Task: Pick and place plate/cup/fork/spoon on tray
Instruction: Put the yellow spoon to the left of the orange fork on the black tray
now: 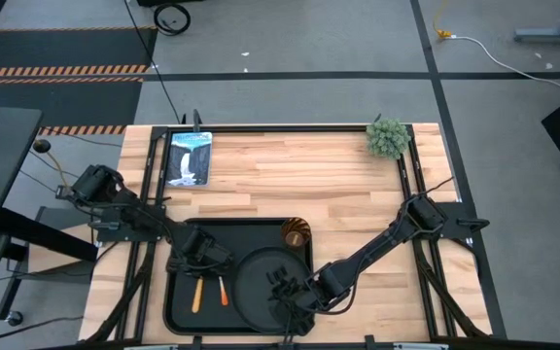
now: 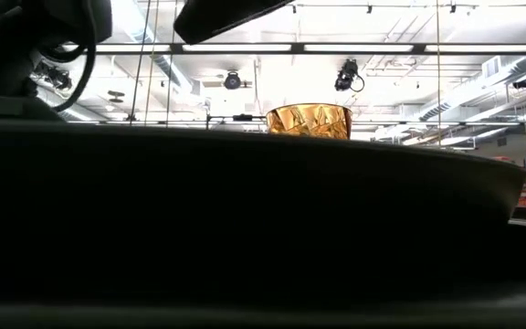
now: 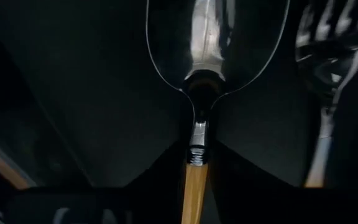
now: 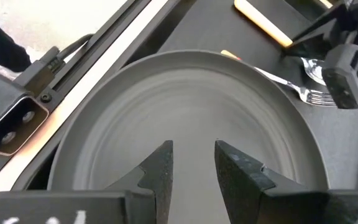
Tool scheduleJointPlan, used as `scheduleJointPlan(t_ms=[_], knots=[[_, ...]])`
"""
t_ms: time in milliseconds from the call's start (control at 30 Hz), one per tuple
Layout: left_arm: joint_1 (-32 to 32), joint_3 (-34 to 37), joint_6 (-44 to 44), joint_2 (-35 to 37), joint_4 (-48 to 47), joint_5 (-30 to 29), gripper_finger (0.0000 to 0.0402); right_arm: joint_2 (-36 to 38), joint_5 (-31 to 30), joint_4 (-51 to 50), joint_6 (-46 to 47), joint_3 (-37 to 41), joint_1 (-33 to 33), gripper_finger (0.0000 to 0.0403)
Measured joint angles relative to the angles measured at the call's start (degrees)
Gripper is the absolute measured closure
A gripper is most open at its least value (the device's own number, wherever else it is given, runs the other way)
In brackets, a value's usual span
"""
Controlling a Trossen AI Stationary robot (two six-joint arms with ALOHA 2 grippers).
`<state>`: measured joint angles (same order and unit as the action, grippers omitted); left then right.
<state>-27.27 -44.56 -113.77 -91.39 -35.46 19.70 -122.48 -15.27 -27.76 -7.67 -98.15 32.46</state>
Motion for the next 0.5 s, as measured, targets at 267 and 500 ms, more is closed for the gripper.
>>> scheduleJointPlan(t_ms=[267, 500], knots=[[1.25, 0.0, -0.13, 0.02, 1.4, 0.06, 0.0349, 0.0, 0.0, -3.59, -0.02, 0.0, 0.11, 0.0279], [1.11, 0.0, -1.22, 0.02, 1.46, -1.2, 0.0309, -0.02, -4.36, -4.12, 0.25, 0.0, 0.85, 0.0279]])
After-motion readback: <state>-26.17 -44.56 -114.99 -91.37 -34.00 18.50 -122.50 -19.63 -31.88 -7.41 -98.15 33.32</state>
